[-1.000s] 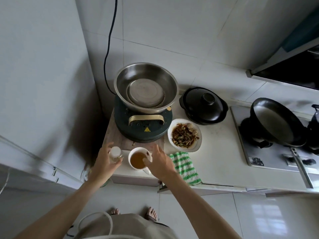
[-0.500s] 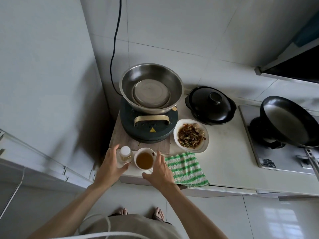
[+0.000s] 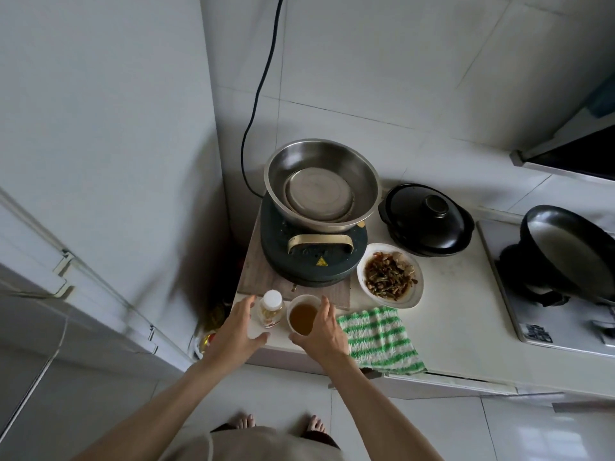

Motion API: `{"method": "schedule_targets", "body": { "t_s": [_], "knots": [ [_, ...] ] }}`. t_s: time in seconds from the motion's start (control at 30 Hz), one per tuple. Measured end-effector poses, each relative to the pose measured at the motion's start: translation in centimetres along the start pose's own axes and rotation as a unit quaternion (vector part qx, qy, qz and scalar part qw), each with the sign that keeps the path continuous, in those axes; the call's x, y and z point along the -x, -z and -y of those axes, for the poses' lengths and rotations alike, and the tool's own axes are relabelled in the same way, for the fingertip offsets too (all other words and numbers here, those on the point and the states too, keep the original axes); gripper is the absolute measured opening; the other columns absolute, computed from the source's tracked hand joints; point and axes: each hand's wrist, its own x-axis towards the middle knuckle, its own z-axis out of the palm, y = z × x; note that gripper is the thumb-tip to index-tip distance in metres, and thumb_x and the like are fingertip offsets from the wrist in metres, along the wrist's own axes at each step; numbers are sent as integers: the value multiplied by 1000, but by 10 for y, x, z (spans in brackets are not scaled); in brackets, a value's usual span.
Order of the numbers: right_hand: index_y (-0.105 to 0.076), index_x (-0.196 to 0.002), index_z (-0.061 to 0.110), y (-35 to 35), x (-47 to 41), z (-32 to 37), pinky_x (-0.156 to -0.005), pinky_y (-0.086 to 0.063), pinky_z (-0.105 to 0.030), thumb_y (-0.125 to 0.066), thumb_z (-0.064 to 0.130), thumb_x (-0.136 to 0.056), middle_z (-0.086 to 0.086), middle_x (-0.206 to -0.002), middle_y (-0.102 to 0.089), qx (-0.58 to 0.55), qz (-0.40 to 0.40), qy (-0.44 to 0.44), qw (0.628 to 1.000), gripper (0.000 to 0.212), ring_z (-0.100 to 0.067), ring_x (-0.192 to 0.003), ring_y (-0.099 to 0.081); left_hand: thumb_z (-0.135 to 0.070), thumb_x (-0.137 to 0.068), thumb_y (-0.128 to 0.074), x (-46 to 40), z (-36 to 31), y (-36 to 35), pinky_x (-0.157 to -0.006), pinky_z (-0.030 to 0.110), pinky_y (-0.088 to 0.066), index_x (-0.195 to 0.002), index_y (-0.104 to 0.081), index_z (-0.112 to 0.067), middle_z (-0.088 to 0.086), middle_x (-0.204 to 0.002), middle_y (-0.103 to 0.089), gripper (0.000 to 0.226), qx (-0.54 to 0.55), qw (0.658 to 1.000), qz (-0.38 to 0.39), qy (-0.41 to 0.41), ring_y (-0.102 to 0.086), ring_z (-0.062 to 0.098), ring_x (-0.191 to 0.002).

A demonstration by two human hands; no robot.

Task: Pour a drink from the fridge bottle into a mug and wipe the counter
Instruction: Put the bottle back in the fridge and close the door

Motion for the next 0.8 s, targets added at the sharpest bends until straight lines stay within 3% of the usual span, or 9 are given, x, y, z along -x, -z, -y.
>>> {"method": "schedule_targets", "body": {
  "t_s": [0.1,0.27,0.4,0.5,0.57,0.67,0.8],
  "knots": [
    [-5,-154,14,0,3,3,-98,-51,-44,-81,58,-70,-6,-149,-32,2,-12,-10,1000,122,-29,-129,-50,-45,-74,-79,-18,-9,3,-97,38,-51,-147,-30,-20,1,-144,-53,91,-8,1000,-12,-11,-55,21,-128],
    [-14,-155,11,9,26,13,-111,-39,-40,-77,60,-71,-8,-155,-29,54,-94,37,993,116,-28,-140,-37,-49,-76,-75,-28,-21,17,-81,25,-54,-125,-50,-23,-3,-117,-70,61,-14,997,-19,-67,-68,16,-102],
    [-24,-153,15,26,49,44,-110,-40,-36,-76,50,-80,-4,-151,-40,-14,-127,129,983,96,-22,-136,-42,-46,-75,-78,-19,-39,57,-95,28,-51,-127,-50,-26,-6,-121,-63,63,56,991,-30,-122,-60,9,-110],
    [-33,-148,20,35,68,75,-100,-43,-27,-75,45,-84,0,-143,-53,-64,-140,188,970,81,-18,-127,-55,-43,-77,-77,5,-50,95,-90,6,-41,-126,-46,-37,-18,-119,-57,58,76,985,-21,-152,-51,-11,-110],
    [-38,-144,24,41,83,102,-100,-48,-29,-72,45,-88,1,-139,-57,-87,-129,236,959,69,-15,-123,-58,-44,-78,-75,26,-49,121,-88,6,-41,-130,-44,-38,-24,-120,-52,60,73,985,-48,-147,-47,-18,-109],
    [-40,-142,28,40,104,133,-101,-52,-36,-66,53,-90,2,-141,-57,-100,-112,296,943,63,-15,-126,-57,-48,-77,-75,55,-40,149,-95,22,-48,-131,-45,-37,-20,-125,-57,64,86,984,-92,-122,-54,0,-114],
    [-41,-139,37,20,135,167,-98,-55,-37,-60,60,-91,8,-138,-58,-118,-85,368,918,57,-14,-122,-59,-46,-75,-77,114,-17,178,-94,15,-48,-127,-50,-37,-23,-117,-61,60,115,978,-161,-61,-58,-5,-110]
  ]
}}
